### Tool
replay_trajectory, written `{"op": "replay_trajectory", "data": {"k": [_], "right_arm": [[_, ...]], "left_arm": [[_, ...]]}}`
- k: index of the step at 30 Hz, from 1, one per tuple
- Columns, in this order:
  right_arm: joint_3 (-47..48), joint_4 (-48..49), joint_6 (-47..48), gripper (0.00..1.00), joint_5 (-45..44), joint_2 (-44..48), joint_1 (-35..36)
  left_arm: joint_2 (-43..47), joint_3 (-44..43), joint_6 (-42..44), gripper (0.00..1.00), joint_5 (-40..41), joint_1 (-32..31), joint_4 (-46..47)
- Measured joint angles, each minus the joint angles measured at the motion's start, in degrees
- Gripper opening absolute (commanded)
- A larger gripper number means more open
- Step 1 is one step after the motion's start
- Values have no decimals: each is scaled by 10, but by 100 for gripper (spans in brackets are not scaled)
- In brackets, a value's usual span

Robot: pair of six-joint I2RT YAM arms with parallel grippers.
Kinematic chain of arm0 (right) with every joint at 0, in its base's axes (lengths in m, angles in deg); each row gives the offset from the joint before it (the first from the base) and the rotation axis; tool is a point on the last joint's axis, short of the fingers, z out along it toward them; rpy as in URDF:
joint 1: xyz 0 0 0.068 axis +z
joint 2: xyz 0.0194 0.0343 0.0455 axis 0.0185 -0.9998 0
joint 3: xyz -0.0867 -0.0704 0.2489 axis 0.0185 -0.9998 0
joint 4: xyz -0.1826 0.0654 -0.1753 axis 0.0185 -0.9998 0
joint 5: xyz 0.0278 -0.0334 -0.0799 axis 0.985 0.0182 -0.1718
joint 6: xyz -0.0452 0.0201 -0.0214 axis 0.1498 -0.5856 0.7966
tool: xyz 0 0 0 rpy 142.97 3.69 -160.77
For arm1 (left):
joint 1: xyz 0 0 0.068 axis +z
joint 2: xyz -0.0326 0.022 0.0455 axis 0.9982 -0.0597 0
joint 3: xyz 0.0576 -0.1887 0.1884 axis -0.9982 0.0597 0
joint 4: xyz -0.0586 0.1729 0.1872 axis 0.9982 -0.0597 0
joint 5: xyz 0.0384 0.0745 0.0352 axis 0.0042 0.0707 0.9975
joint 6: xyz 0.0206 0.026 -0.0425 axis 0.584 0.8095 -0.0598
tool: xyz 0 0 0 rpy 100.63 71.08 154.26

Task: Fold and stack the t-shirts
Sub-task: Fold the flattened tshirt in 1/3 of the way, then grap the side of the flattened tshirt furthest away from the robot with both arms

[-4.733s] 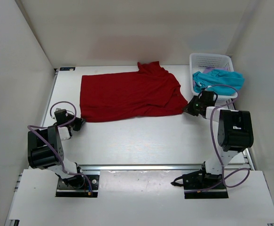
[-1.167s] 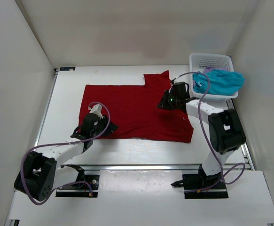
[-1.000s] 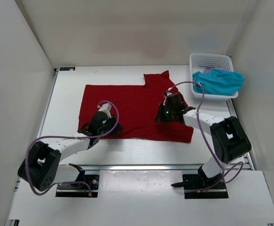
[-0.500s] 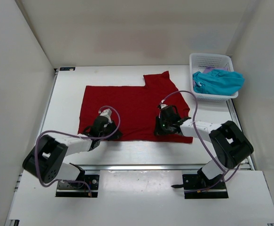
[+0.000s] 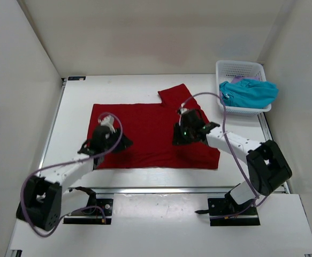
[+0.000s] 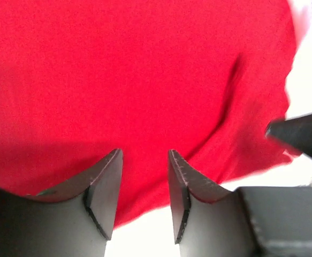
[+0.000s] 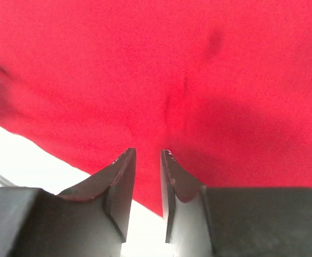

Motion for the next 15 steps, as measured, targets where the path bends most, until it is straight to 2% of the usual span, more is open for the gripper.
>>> {"op": "replay_trajectory", "data": {"k": [1, 2, 3, 4, 6, 9, 12, 15], "right_arm": [[26, 0, 2, 20, 4, -4, -9], [57, 5, 6, 13, 6, -13, -21], [91, 14, 12, 9, 10, -26, -32], [122, 26, 16, 0, 11, -41, -41], [189, 49, 22, 0, 14, -82, -58], [270, 83, 29, 0, 14, -154, -78], [290, 98, 29, 1, 28, -198, -95], [272, 101, 27, 2, 37, -206, -99]], "left_arm": [[-21, -35, 1, 49, -10, 22, 2], [-50, -74, -1, 44, -19, 48, 9], [-84, -112, -4, 41, -24, 73, 20], [-117, -151, -7, 40, -29, 94, 30], [-184, -216, -12, 38, -39, 134, 50], [-281, -295, -15, 44, -50, 185, 53], [-362, -361, -7, 46, -38, 227, 21], [-416, -417, 11, 53, -6, 255, -21]]}}
